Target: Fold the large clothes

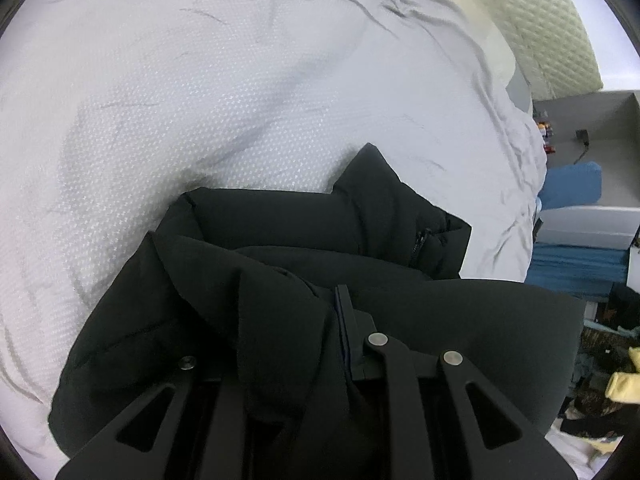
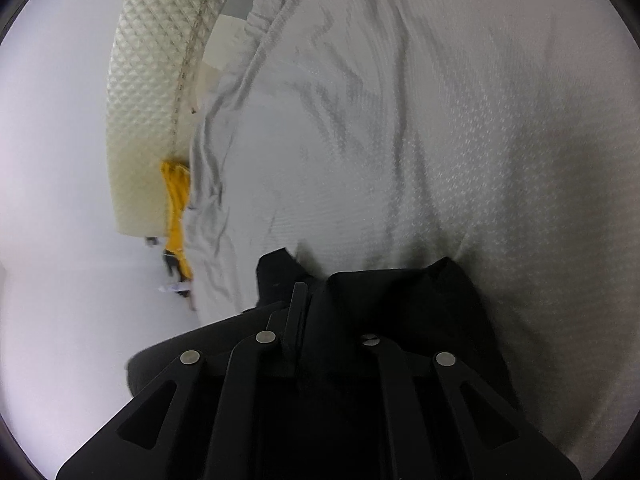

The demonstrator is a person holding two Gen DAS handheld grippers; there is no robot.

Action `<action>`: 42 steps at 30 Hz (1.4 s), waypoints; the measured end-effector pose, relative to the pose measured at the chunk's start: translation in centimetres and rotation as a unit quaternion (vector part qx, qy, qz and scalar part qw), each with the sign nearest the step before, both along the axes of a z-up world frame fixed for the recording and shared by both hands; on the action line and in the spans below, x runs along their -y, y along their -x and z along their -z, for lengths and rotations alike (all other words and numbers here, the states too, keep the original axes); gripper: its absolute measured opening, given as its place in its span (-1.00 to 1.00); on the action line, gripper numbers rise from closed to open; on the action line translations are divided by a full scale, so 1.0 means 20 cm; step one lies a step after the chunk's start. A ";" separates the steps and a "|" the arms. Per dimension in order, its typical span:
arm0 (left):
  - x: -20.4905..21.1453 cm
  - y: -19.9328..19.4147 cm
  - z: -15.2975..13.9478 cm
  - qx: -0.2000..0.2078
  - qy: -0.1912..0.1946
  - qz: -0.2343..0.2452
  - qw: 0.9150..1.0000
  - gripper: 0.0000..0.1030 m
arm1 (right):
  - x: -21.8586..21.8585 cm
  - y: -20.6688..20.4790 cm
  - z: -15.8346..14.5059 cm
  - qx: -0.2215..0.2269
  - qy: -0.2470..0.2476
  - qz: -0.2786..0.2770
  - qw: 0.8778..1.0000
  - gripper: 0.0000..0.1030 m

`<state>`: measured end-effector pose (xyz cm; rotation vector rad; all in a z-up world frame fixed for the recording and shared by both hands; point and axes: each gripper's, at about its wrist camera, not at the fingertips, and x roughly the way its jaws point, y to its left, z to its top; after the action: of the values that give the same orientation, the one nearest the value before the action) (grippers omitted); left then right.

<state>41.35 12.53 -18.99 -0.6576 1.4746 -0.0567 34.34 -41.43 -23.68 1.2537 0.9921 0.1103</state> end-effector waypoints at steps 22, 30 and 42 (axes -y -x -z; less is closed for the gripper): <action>-0.40 0.73 -0.64 0.195 -0.070 0.018 0.978 0.24 | 0.02 0.43 -0.61 0.105 0.196 -0.075 0.972 0.09; 0.18 1.00 -0.71 0.376 -0.157 0.103 0.908 0.24 | -0.56 0.57 -0.84 0.208 0.363 -0.129 0.899 0.42; 0.73 0.69 -0.30 0.377 -0.222 0.145 0.888 0.24 | -0.98 0.42 -0.46 0.187 0.404 -0.188 0.876 0.58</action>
<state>27.49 -2.09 -13.09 -0.0049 0.7667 -0.1794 25.99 -21.85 -14.57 0.2443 0.7945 0.2053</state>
